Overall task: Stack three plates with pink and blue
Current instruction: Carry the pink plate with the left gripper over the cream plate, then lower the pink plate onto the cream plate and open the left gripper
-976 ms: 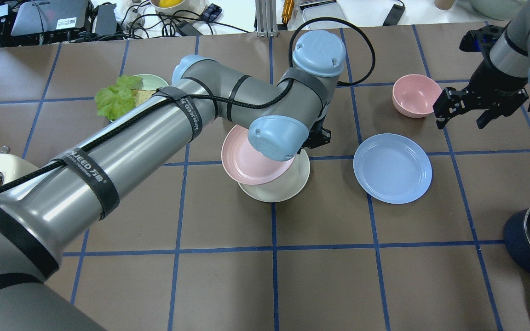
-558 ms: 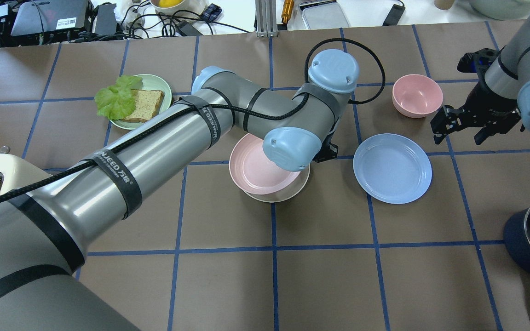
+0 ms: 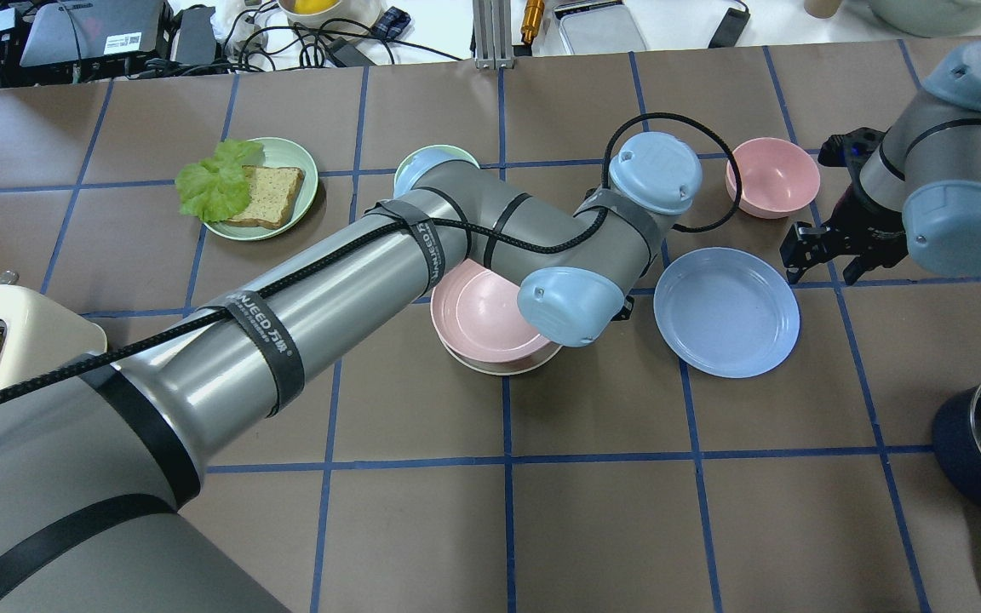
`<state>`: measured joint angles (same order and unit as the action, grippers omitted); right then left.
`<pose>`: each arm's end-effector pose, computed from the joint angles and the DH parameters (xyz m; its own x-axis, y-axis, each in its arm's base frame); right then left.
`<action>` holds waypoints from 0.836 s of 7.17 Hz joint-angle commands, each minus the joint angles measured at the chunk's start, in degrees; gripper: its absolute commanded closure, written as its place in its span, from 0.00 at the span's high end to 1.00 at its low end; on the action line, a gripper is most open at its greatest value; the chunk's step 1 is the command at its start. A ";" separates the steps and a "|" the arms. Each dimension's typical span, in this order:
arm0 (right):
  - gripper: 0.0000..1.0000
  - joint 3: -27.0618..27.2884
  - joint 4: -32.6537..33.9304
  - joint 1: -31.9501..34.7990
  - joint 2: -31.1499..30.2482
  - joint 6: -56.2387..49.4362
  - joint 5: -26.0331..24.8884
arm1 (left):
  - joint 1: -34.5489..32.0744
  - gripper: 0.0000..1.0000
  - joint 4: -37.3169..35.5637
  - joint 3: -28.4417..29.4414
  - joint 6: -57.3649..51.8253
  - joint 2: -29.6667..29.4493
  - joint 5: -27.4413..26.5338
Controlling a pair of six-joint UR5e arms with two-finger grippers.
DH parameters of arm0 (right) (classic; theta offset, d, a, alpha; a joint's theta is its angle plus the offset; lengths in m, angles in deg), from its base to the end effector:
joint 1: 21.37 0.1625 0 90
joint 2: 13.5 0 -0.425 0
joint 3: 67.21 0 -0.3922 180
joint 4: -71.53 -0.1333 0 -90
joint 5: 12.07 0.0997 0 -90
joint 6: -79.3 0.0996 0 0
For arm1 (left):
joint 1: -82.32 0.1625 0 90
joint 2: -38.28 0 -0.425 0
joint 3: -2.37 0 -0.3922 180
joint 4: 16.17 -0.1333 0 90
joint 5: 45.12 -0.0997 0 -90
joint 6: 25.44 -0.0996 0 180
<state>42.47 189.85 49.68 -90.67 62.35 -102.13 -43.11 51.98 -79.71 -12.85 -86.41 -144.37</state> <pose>-0.0420 -0.5325 0.2595 -0.9992 0.0356 -0.0203 0.0341 0.9970 0.0702 -0.4915 -0.4885 0.2288 -0.9030 0.3924 -0.1750 0.3901 0.9195 0.0488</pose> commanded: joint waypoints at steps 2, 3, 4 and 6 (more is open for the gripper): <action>0.72 -0.34 1.13 -0.04 3.16 -1.33 0.06 | 3.51 1.00 -2.50 0.25 -0.10 2.51 0.63; 0.72 -0.43 1.13 -0.04 3.08 -1.86 0.15 | 4.57 1.00 -2.76 0.43 0.07 3.31 0.90; 0.70 -0.34 1.21 -0.04 3.34 -1.95 1.54 | 6.76 1.00 -2.24 0.78 0.07 4.80 4.12; 0.63 -0.52 1.22 -0.04 4.75 -1.86 2.35 | 10.01 1.00 0.38 1.13 0.16 8.92 5.47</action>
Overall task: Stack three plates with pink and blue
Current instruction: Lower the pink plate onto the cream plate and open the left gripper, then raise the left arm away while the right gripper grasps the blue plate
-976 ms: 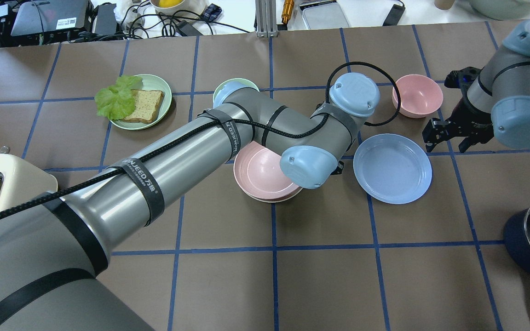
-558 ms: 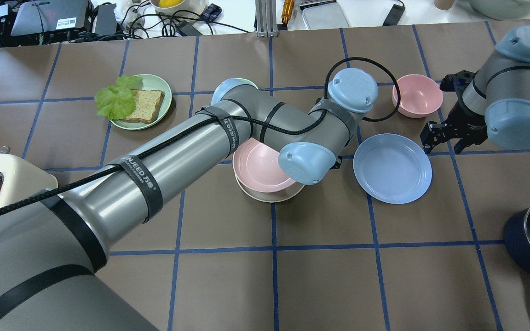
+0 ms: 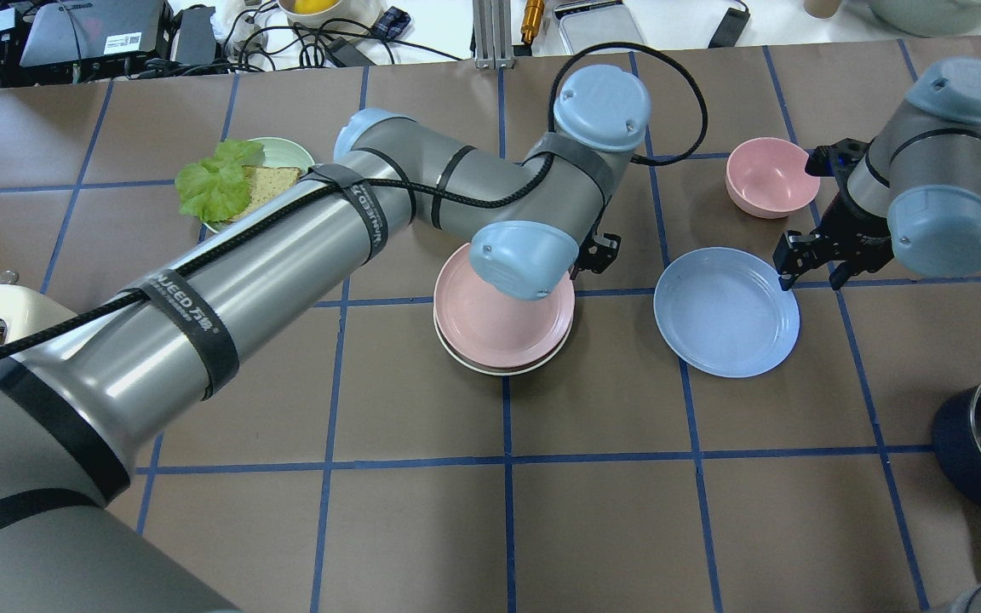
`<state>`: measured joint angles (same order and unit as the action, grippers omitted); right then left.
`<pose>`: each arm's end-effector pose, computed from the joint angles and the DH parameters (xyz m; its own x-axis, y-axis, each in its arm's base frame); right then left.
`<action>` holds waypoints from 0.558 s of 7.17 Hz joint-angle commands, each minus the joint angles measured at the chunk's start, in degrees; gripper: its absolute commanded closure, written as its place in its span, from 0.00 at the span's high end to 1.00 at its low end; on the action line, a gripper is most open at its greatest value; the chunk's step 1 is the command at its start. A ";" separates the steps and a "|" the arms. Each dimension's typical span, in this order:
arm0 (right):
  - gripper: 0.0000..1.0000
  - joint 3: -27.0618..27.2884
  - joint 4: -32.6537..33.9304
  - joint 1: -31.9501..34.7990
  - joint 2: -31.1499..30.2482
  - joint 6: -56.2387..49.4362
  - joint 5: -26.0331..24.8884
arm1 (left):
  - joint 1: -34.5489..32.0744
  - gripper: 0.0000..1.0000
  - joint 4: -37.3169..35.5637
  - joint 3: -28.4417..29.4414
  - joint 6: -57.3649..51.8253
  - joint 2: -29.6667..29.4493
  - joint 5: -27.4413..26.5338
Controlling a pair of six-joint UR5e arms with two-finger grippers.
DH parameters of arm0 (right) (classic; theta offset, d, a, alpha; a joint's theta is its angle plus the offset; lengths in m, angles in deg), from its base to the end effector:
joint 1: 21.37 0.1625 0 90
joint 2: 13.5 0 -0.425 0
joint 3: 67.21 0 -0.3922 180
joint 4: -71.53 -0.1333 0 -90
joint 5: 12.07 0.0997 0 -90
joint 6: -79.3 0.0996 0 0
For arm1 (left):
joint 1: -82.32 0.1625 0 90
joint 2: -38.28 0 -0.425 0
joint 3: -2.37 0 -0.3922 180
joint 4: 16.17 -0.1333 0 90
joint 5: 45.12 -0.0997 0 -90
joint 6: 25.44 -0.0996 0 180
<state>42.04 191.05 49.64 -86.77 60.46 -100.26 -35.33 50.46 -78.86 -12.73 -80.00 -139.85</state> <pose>-0.0427 -0.5433 0.2290 -0.9978 0.0076 -0.0660 0.0012 0.9953 0.0963 -0.4251 -0.5418 0.3135 -0.9655 0.2519 -0.0654 0.2569 0.9628 -0.0838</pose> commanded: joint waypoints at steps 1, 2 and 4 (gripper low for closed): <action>0.60 0.18 2.45 0.09 2.07 0.02 0.38 | 6.60 1.00 6.01 0.88 0.04 5.58 4.52; 0.60 0.09 3.25 0.00 2.95 0.29 0.56 | 12.38 1.00 11.62 2.37 -0.05 8.74 7.95; 0.57 0.27 3.18 0.09 3.75 0.29 0.47 | 19.11 1.00 23.41 2.65 -1.10 14.89 9.57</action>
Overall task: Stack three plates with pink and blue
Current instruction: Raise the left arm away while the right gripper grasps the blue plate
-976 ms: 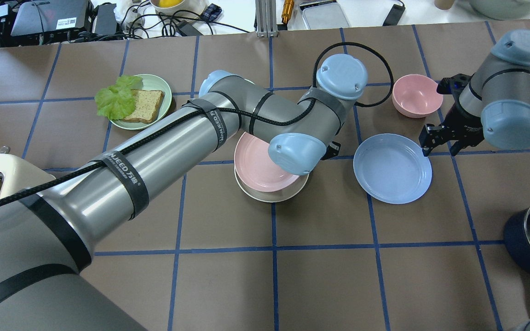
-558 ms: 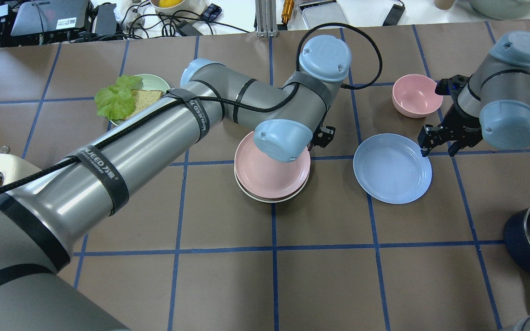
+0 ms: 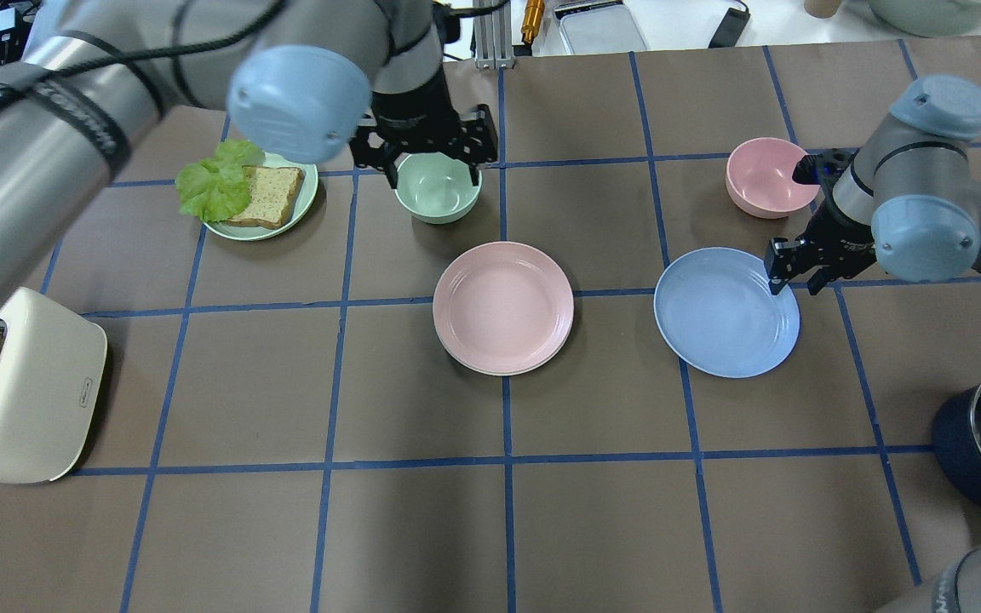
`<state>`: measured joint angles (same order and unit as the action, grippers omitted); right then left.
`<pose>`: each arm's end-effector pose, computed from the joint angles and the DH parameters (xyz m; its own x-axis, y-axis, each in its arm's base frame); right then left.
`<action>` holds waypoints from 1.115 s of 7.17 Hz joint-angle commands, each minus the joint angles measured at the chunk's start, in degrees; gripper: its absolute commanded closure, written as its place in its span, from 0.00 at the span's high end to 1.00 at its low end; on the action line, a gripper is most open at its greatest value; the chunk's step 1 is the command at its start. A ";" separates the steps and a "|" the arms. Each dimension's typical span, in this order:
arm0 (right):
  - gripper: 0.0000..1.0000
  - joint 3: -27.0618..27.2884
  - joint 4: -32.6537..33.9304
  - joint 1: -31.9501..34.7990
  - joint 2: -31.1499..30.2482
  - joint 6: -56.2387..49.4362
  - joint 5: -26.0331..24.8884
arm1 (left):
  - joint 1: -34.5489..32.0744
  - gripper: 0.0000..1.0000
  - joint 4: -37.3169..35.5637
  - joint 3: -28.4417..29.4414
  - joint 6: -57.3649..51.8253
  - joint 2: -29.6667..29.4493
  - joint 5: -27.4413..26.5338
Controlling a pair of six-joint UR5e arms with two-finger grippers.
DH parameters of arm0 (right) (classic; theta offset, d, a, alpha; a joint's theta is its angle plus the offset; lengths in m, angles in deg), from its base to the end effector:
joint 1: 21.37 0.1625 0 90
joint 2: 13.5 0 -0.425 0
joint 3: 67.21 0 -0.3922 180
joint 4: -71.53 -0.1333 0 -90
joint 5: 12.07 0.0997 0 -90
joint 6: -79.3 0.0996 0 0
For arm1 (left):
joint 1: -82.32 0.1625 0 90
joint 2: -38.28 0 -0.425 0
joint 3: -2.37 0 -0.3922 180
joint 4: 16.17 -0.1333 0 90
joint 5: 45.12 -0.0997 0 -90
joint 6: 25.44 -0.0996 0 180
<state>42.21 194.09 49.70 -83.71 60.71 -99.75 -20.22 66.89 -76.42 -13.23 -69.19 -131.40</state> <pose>-0.0438 -0.5509 0.2041 -0.9971 0.0119 -0.0750 0.0046 0.9953 0.0969 -0.2707 -0.5732 0.4269 -0.9978 0.0061 0.0659 0.0062 1.0000 0.0021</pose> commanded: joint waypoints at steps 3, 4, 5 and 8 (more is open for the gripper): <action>0.50 0.18 -0.12 -0.06 0.96 0.04 -0.13 | 9.80 1.00 8.86 -0.74 -2.80 11.74 2.43; 0.48 0.18 -0.21 0.03 0.87 0.21 -0.21 | 10.77 1.00 8.79 -5.10 -3.50 13.50 2.34; 0.47 0.27 -0.13 0.03 0.96 0.21 -0.22 | 11.39 1.00 8.35 -8.54 -4.03 16.30 2.34; 0.40 0.27 -0.47 0.03 0.96 0.22 -0.30 | 15.17 1.00 8.08 -9.37 -12.62 18.17 2.34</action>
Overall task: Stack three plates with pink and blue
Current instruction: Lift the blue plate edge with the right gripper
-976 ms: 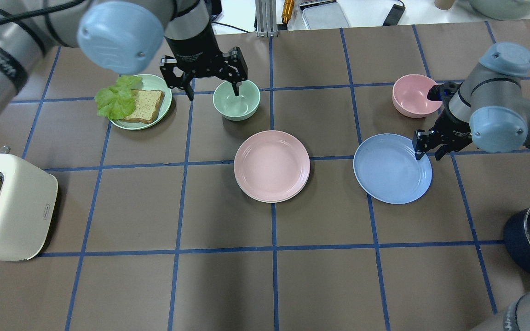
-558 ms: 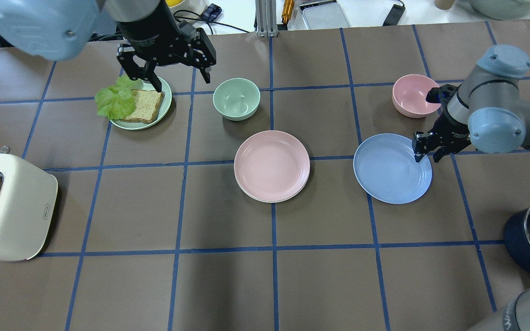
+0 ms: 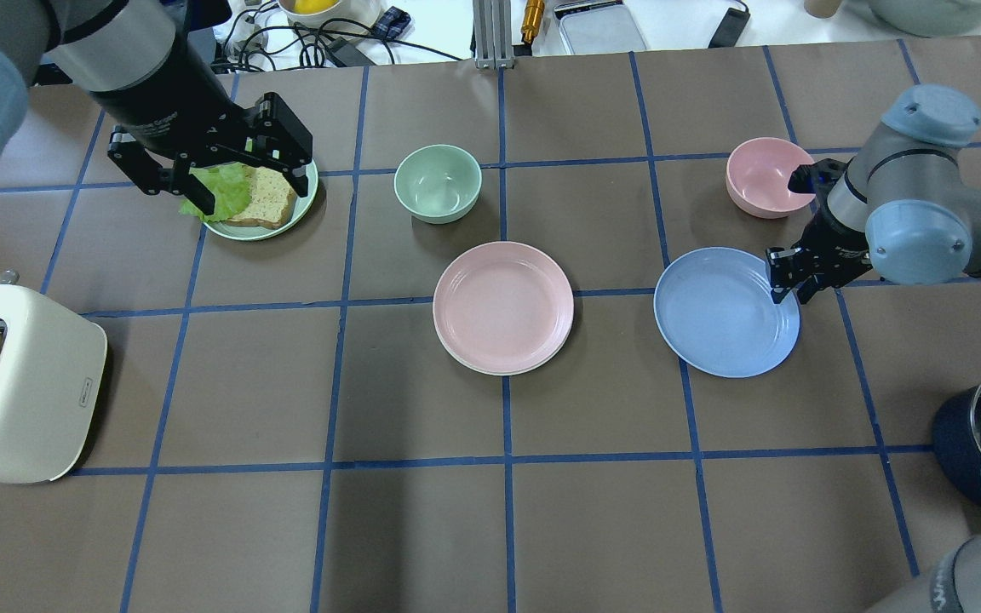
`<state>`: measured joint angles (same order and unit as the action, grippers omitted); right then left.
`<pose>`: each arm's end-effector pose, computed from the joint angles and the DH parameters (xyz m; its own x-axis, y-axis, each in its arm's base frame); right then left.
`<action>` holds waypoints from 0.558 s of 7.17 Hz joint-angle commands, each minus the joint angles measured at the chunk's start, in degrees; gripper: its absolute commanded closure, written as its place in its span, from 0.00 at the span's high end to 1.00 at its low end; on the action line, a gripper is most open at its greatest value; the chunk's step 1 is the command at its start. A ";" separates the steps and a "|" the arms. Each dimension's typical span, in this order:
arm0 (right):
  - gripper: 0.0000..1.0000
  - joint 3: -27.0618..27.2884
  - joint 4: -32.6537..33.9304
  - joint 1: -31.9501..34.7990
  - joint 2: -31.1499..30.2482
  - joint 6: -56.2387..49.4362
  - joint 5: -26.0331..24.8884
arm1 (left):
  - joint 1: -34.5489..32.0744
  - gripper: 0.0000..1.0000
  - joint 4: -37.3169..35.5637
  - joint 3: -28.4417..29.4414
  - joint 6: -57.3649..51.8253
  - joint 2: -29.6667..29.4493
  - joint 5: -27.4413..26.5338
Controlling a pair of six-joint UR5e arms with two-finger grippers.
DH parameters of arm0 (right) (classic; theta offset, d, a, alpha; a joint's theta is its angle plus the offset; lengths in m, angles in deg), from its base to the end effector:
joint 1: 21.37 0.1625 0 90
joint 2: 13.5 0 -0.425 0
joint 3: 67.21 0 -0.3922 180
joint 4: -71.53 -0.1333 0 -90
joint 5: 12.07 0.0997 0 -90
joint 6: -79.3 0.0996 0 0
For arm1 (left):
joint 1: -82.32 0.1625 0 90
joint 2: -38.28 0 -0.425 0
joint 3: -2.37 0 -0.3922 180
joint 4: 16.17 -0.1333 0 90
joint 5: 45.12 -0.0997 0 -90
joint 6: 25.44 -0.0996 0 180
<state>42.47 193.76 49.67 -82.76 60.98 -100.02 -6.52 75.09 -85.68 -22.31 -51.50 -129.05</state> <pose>-0.0439 -0.5491 0.1929 -0.9967 0.0186 -0.0784 0.0087 0.9922 0.1241 -0.1339 -0.4944 0.5049 -0.9916 -0.0730 0.1064 -0.0745 0.9972 -0.0101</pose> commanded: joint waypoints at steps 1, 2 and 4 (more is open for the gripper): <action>0.37 0.01 -0.33 0.06 0.09 -0.06 -0.12 | 1.57 1.00 -0.12 0.24 -6.35 0.40 -2.35; 0.32 0.01 -0.24 -0.03 0.09 -0.14 -0.12 | 1.40 1.00 -0.03 0.42 -6.21 0.49 -2.99; 0.23 0.01 -0.24 0.06 0.01 -0.58 0.05 | 1.22 1.00 -0.03 0.33 -6.12 0.49 -2.99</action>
<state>42.48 193.52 49.70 -82.68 60.64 -100.02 -5.18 75.05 -85.33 -28.34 -51.03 -131.87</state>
